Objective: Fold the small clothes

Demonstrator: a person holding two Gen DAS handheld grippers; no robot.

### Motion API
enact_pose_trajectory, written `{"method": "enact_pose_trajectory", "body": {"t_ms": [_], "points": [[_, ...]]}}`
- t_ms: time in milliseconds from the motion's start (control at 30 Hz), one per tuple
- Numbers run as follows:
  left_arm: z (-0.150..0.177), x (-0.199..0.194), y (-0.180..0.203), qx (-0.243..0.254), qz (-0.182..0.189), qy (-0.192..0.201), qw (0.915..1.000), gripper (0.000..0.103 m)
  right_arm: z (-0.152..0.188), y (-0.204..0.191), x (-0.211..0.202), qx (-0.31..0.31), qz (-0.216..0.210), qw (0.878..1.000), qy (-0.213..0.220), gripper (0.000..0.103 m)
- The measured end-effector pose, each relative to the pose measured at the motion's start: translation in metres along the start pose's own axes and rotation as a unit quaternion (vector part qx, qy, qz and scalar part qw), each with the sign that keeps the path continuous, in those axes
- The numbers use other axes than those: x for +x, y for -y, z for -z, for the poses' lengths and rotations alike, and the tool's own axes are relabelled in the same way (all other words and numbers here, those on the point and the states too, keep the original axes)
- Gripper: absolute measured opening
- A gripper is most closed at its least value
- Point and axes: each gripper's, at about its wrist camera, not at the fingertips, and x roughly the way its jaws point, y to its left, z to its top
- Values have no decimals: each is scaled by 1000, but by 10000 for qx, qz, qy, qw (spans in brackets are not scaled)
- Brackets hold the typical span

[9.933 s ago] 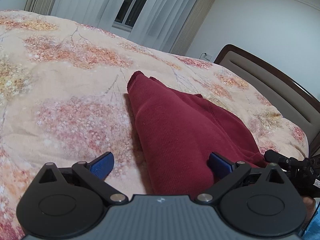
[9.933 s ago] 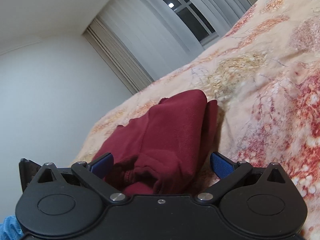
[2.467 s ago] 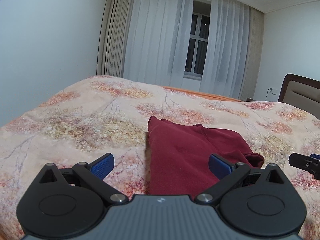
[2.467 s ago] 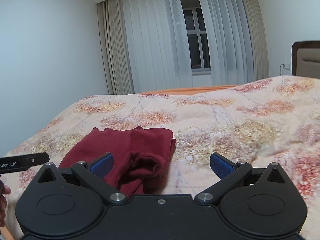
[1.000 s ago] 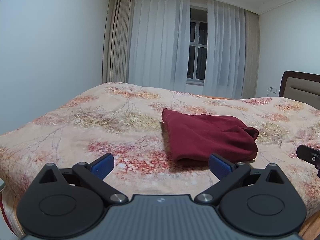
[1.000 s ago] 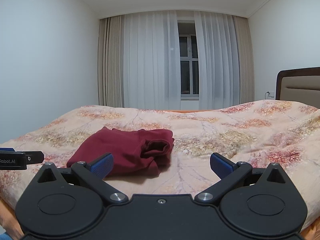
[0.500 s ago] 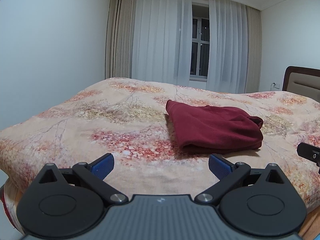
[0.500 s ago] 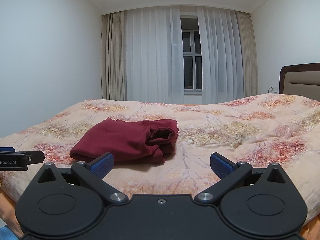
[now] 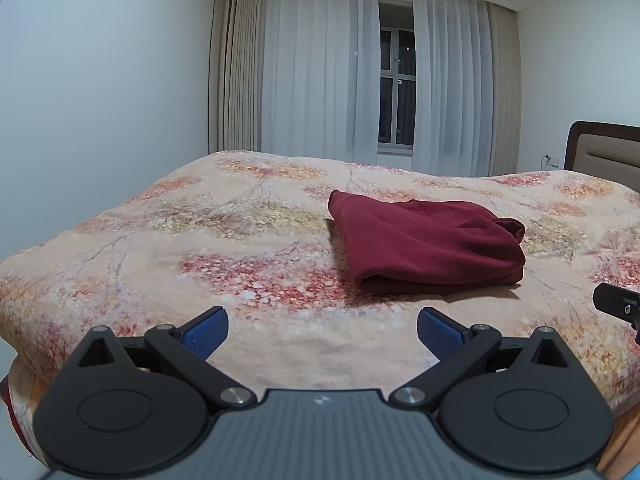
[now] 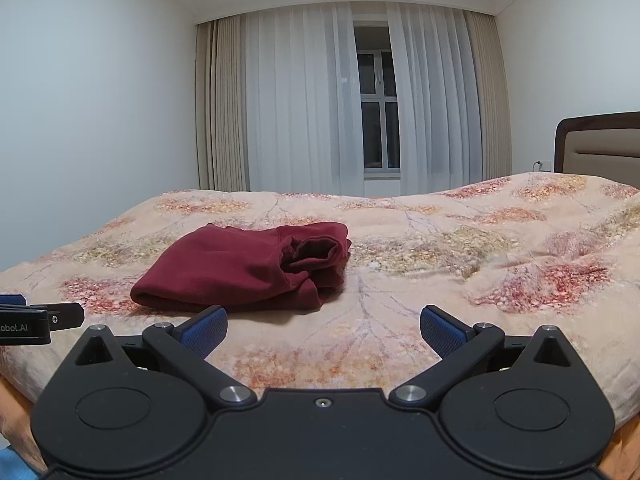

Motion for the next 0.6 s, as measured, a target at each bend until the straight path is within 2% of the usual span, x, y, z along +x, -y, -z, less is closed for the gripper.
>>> {"method": "enact_pose_trajectory", "body": {"t_ms": [600], "points": [[-1,-2,1,14,4,22,10000,103,-1,0,-2,-25,9,10000,36,102]]}}
